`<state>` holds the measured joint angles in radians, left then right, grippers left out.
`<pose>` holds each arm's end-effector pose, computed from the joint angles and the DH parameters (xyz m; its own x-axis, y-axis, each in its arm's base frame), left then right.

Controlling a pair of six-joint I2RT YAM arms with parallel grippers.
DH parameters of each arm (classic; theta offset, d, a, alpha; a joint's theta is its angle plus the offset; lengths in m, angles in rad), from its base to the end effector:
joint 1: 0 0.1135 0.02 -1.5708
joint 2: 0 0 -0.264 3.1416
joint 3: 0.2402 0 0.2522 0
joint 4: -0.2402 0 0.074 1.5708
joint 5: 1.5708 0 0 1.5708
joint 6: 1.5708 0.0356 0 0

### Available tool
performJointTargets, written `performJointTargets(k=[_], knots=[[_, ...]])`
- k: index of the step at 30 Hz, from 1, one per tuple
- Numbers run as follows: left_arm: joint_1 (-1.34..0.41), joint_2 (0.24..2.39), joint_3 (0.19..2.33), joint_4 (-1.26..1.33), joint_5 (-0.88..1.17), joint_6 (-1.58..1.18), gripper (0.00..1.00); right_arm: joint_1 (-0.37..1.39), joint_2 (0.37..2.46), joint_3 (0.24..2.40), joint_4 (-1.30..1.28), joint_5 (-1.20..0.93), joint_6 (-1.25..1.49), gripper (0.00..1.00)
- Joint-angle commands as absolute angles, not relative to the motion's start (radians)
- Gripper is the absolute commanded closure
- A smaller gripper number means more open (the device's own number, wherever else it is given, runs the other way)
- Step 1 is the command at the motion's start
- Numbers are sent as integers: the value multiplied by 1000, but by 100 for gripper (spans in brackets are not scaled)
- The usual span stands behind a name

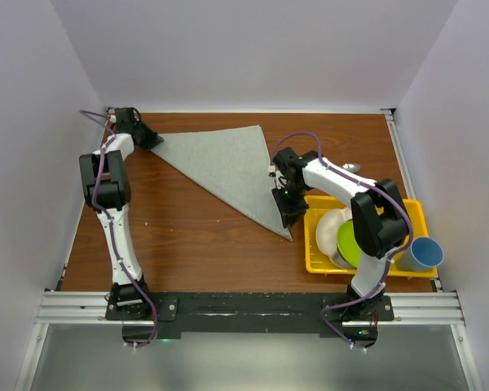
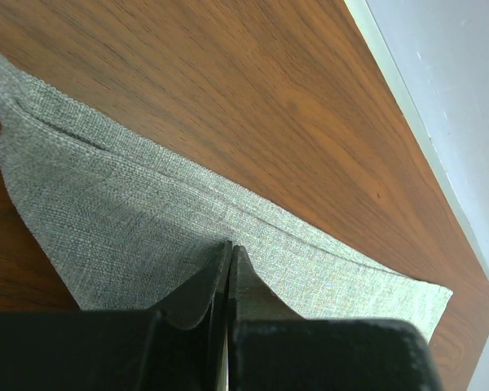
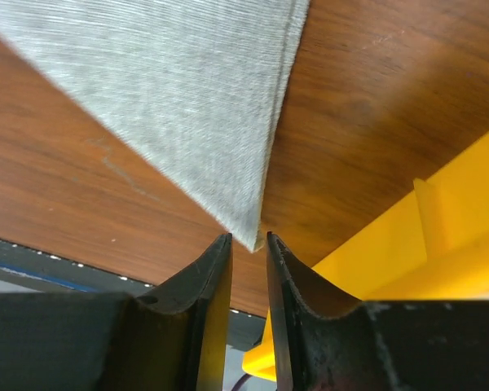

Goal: Fold the napkin, place the utensils inside, and roll it up
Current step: Fold the napkin

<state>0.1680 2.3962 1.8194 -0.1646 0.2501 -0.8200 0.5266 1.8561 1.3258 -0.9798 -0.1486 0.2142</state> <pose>0.5260 0.0803 0.1360 -0.4674 -0.7978 -0.3809 -0.4745 0.5900 -0.6533 0.2935 0.1767 0.1857 -0.9505 -0.3094 -0.0279 -0.3098 0.9377 0.1573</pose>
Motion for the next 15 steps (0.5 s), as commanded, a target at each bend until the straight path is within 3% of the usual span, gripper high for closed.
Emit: performJointTargets(k=[1, 15], knots=[[172, 2416, 1844, -202, 227, -815, 98, 540, 1779, 1348, -979, -167, 192, 71], [170, 2416, 1841, -199, 227, -805, 98, 571, 1810, 1210, -891, -100, 207, 75]])
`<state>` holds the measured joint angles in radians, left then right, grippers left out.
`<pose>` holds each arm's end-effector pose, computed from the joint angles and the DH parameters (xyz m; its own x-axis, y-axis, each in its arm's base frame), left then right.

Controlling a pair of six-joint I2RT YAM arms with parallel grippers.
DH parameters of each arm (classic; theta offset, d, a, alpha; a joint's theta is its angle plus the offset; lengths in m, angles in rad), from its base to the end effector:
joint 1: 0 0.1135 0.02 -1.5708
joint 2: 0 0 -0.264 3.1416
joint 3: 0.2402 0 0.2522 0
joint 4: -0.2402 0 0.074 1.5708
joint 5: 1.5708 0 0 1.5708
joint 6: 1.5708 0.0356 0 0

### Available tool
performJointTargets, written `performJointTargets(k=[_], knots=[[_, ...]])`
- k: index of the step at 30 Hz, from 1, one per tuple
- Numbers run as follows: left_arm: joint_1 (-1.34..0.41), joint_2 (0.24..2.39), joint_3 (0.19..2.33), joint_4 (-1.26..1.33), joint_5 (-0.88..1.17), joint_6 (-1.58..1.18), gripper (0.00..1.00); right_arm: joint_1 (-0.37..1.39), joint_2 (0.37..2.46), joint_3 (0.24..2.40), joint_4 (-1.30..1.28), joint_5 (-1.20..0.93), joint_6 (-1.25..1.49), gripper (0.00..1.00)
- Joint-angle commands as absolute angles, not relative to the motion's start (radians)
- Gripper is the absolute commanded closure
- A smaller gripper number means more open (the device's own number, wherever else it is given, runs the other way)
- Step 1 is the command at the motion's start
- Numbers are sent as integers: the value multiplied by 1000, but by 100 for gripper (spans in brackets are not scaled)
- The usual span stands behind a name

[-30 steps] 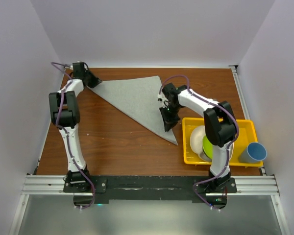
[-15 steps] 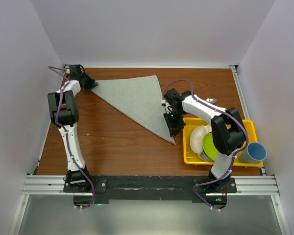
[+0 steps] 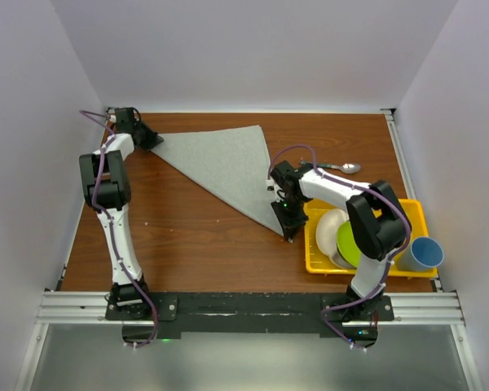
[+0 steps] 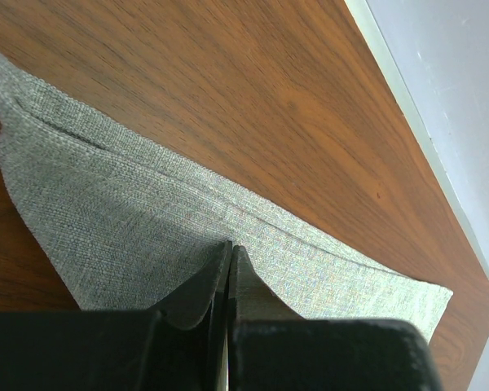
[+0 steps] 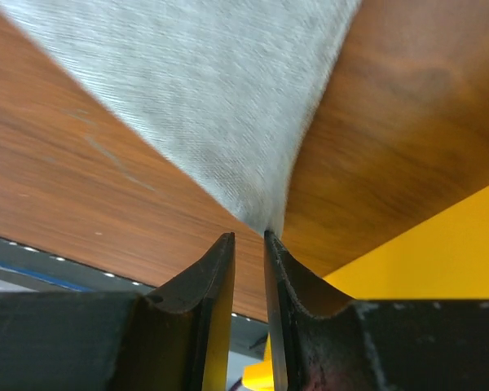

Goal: Fold the napkin, place the utensils inside, and roll it up
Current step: Fold the napkin

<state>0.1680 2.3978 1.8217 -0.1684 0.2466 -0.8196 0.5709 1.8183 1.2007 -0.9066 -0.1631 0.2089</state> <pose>0.5262 0.0804 0.1356 -0.4668 -0.7981 -0.3810 -0.4781 0.5902 -0.6504 0.2697 0.1801 0.1675 -0.9341 -0.3567 -0.0119 -0.3535 0.9202 0.1683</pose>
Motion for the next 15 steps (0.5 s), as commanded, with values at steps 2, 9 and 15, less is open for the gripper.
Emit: performJointTargets(k=[2, 9, 15], knots=[[172, 2413, 1853, -209, 233, -801, 98, 572, 1796, 1255, -937, -95, 204, 76], [166, 2337, 1872, -196, 293, -827, 89, 574, 1820, 1382, -945, -169, 198, 75], [163, 2269, 1773, -135, 347, -876, 88, 572, 1908, 1378, -870, -250, 225, 76]])
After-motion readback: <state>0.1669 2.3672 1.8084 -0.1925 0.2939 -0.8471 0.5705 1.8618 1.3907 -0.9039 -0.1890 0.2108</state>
